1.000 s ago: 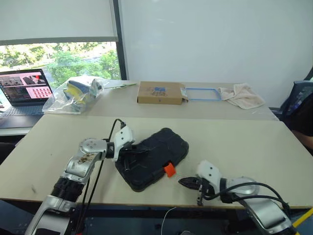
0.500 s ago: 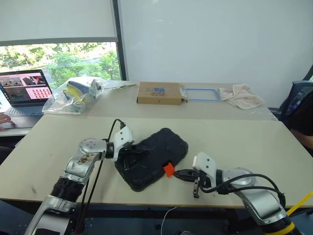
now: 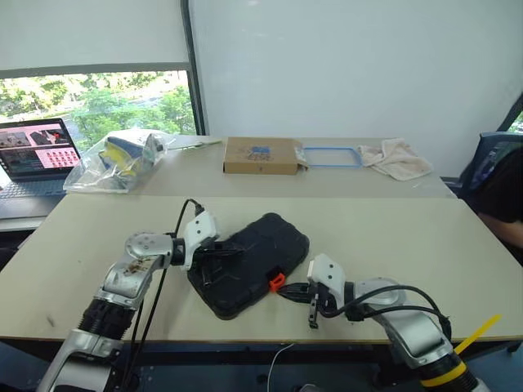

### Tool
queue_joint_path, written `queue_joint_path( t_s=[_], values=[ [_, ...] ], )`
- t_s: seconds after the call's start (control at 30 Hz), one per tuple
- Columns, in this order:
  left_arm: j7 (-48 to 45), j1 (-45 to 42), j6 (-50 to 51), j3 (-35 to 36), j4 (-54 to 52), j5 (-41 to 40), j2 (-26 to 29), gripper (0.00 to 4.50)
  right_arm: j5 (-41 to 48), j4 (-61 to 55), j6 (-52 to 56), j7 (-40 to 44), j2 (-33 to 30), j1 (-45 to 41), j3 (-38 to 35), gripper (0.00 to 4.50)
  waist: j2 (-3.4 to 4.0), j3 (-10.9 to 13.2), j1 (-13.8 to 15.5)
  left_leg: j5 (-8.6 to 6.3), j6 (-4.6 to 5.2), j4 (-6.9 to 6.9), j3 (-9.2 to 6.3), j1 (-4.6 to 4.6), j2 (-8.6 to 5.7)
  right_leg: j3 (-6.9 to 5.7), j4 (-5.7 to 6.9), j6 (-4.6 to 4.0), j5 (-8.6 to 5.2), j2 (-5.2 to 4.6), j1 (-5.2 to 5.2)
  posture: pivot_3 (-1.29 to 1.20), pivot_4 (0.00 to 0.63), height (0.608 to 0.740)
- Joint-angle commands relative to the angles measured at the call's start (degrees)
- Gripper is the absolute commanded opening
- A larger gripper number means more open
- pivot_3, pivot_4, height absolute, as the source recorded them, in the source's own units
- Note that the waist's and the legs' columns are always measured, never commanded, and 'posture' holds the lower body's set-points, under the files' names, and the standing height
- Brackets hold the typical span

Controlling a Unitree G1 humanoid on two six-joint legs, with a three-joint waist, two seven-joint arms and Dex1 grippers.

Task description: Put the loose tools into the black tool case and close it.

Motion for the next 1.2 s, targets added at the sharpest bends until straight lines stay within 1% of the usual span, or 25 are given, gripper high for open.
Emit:
queue_joint_path(
  t_s=[0.03,0.2,0.47,0.67,0.8,0.97,1.2],
  values=[
    [-0.09,1.88,1.91,-1.89,1.31,2.11,0.66,0.07,0.47,-1.4,-3.73,-0.86,1.61,-2.27,-1.55,0.0,0.0,0.0,0.0,0.01,-0.02,-0.01,0.0,0.0,0.01,0.0,0.0,-0.03,0.01,0.01,-0.02,0.0,0.15,0.74],
    [0.03,1.84,1.83,-2.1,1.68,2.11,0.32,0.07,-0.26,-0.96,-5.26,-1.04,1.67,-2.46,-1.8,0.0,0.0,0.0,0.01,0.02,-0.04,-0.02,0.0,-0.01,0.01,0.0,0.01,-0.04,0.02,0.01,-0.04,0.0,0.15,0.74],
    [-0.31,1.26,1.35,-2.52,2.77,2.23,-0.1,0.07,-5.12,2.4,-6.28,-2.11,1.02,-0.49,0.6,0.0,0.01,0.0,0.12,0.02,-0.04,-0.03,0.0,-0.01,0.0,0.0,0.01,-0.04,0.02,0.0,-0.03,0.0,0.15,0.74],
    [-0.63,0.62,0.93,-2.69,3.86,2.42,-0.26,0.07,-4.93,2.5,-6.74,-2.67,2.41,-0.78,0.18,0.0,0.0,0.0,0.18,0.02,-0.03,-0.04,0.0,-0.02,-0.01,0.0,-0.01,-0.06,0.02,-0.01,-0.03,0.0,0.15,0.74],
    [-0.75,0.47,0.83,-2.69,4.08,2.49,-0.3,0.07,-3.3,0.41,-6.29,-2.51,3.14,-1.36,-1.12,0.0,0.0,0.0,0.16,0.02,-0.04,-0.04,0.0,-0.02,0.0,0.0,-0.01,-0.05,0.02,-0.01,-0.03,0.0,0.15,0.74],
    [-0.7,0.54,0.5,-2.86,4.3,2.62,-0.55,0.07,-1.06,-3.4,-1.93,-2.7,3.38,-2.62,-2.27,0.0,0.0,0.0,0.14,0.02,-0.04,-0.04,0.0,-0.02,0.01,0.01,0.0,-0.05,0.02,-0.01,-0.05,0.0,0.15,0.74],
    [-0.63,0.48,0.13,-3.2,4.94,2.93,-1.25,0.07,-1.26,-2.18,-1.97,-3.54,4.25,-4.09,-2.38,0.0,0.01,0.0,0.11,0.02,-0.04,-0.04,0.0,-0.03,0.01,0.0,0.0,-0.06,0.02,0.0,-0.07,0.0,0.15,0.74]
  ],
)
